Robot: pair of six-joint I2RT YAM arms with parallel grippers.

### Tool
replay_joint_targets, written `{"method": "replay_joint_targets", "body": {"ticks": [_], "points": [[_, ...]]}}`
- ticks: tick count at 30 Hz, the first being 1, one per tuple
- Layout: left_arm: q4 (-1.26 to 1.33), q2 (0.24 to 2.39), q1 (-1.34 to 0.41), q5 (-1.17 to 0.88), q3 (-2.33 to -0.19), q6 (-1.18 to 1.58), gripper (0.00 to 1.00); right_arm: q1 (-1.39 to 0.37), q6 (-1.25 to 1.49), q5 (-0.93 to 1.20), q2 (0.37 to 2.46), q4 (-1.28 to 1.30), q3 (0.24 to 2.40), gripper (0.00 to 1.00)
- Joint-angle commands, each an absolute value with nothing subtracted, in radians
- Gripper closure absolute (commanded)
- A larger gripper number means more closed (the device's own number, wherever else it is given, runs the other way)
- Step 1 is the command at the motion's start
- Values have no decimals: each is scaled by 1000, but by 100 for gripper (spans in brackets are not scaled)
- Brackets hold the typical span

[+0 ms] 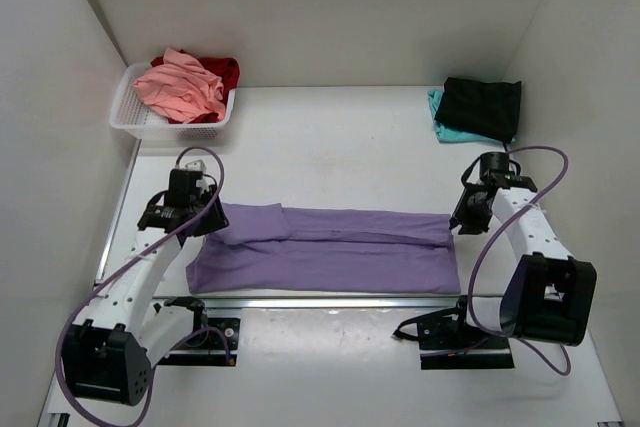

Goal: Fold and stack the t-shirts
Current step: Fold the other side of the tshirt into a rectangle, then rotate the tshirt 90 degrees

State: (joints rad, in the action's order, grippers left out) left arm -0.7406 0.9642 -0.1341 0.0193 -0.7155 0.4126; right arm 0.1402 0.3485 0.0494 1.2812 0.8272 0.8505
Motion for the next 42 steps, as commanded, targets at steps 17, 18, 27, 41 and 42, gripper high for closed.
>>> {"method": "replay_joint_targets", "body": {"ticks": [17, 18, 27, 41, 42], "points": [[-525, 1452, -330, 34, -848, 546, 54, -35, 314, 233, 1526, 509, 888, 84], [-531, 1506, -339, 32, -873, 555, 55, -38, 328, 236, 1538, 524, 894, 84], [-803, 2111, -371, -106, -1527, 470, 58, -31, 405, 164, 1695, 650, 959, 95], [-993, 2711, -356, -368, -2521, 492, 60, -277, 747, 133, 1491, 643, 786, 100], [-973, 2698, -367, -382, -2466, 494, 59, -302, 776, 146, 1459, 618, 743, 100]]}}
